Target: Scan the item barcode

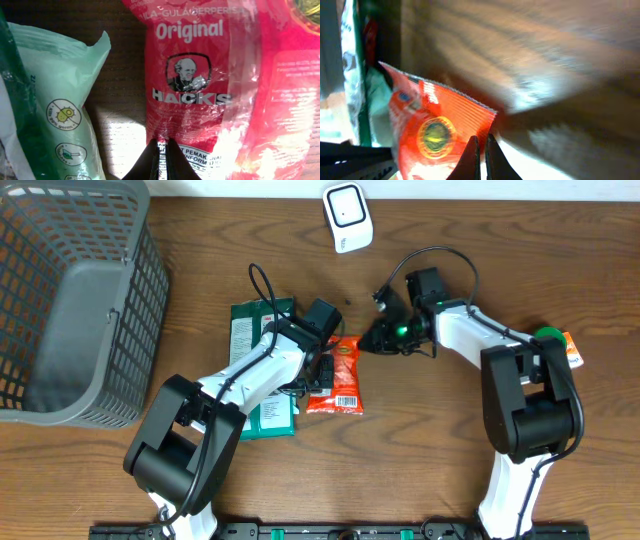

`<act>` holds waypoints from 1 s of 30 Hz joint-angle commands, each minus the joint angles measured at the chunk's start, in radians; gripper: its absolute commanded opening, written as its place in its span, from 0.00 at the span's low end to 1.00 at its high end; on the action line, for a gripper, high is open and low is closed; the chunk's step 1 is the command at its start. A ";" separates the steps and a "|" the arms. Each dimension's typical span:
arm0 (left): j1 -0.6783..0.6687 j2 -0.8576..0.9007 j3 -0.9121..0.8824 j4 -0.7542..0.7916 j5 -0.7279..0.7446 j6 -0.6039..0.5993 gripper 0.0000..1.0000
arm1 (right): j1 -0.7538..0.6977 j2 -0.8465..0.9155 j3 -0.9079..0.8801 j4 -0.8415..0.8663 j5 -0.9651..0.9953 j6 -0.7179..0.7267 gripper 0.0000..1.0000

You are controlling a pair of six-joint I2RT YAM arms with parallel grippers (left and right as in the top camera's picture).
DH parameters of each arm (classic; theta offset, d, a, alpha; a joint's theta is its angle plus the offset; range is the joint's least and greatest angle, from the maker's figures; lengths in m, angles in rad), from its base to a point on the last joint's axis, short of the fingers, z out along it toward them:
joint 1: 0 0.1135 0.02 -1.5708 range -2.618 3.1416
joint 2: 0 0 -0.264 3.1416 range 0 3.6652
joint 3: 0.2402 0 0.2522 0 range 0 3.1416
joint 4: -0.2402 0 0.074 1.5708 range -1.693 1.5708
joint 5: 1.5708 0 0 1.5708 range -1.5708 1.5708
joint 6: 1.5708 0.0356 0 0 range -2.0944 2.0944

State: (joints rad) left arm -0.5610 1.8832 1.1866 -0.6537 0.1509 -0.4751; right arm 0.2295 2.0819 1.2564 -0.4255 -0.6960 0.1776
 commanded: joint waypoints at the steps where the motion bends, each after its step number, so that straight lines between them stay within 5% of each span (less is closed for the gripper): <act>1: -0.001 -0.012 -0.014 0.002 -0.014 0.002 0.08 | -0.021 0.014 -0.004 0.002 0.036 -0.019 0.01; 9: -0.003 -0.036 0.027 -0.001 -0.013 0.119 0.08 | -0.022 0.014 -0.003 0.008 -0.037 -0.038 0.03; 18: -0.011 -0.159 0.081 0.047 -0.002 0.045 0.08 | -0.044 0.014 -0.003 -0.013 -0.072 -0.044 0.15; 30: -0.117 0.041 0.073 0.091 -0.001 0.012 0.08 | -0.046 0.014 -0.004 -0.028 -0.064 -0.044 0.18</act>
State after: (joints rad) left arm -0.6605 1.8744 1.2610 -0.5648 0.1513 -0.4488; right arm 0.1844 2.0827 1.2564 -0.4503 -0.7448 0.1482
